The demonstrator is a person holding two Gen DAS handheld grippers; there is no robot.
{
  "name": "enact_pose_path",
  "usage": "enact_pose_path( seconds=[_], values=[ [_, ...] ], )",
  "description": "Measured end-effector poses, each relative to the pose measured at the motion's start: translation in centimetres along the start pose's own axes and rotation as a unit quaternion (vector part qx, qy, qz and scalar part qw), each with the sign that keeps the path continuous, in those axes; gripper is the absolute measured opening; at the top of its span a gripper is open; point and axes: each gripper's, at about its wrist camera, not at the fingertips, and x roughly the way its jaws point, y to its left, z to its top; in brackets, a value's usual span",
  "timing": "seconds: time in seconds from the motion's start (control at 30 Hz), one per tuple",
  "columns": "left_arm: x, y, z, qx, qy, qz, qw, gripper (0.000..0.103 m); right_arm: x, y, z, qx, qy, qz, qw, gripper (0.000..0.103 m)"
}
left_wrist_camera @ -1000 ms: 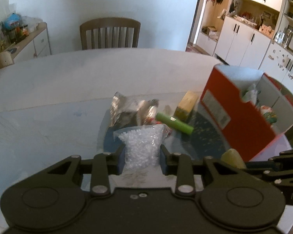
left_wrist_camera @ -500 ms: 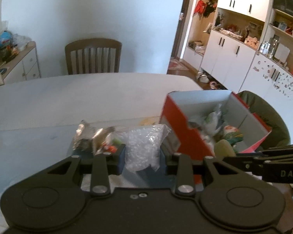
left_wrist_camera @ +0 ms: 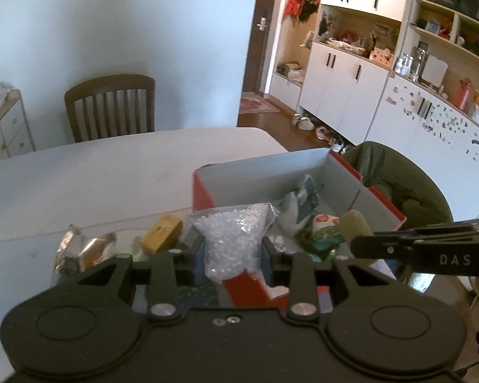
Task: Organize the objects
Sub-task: 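Carry the bead bag and cream cylinder over the red shoebox with both tools, then open the left tool to drop the bead bag while the right tool releases the cylinder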
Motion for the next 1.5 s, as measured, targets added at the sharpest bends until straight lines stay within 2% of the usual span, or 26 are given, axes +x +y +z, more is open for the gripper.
enact_pose_path(
  seconds=[0.5, 0.77, 1.0, 1.13, 1.3, 1.5],
  values=[
    [7.1, -4.4, 3.1, 0.030, 0.029, 0.007, 0.9991, 0.033, 2.4, -5.7, 2.2, -0.015, 0.026, -0.023, 0.999, 0.015],
    [11.6, -5.8, 4.6, 0.060, 0.058, 0.028, 0.9961, 0.033, 4.9, -6.4, 3.3, -0.045, 0.053, -0.019, 0.997, 0.015],
    [15.2, -5.4, 4.9, 0.055, 0.097, 0.042, 0.9929, 0.033, 7.3, -6.5, 3.8, -0.073, 0.082, -0.018, 0.994, 0.015],
    [16.5, -5.5, 4.9, 0.059, 0.104, 0.038, 0.9921, 0.033, 9.1, -6.8, 3.9, -0.086, 0.104, -0.017, 0.991, 0.015],
    [18.6, -5.7, 4.9, 0.064, 0.131, 0.046, 0.9883, 0.033, 11.6, -7.2, 3.8, -0.100, 0.140, -0.024, 0.985, 0.015],
    [20.1, -5.9, 4.5, 0.074, 0.154, 0.052, 0.9839, 0.033, 13.2, -7.6, 3.9, -0.109, 0.161, -0.028, 0.981, 0.015]
  ],
)
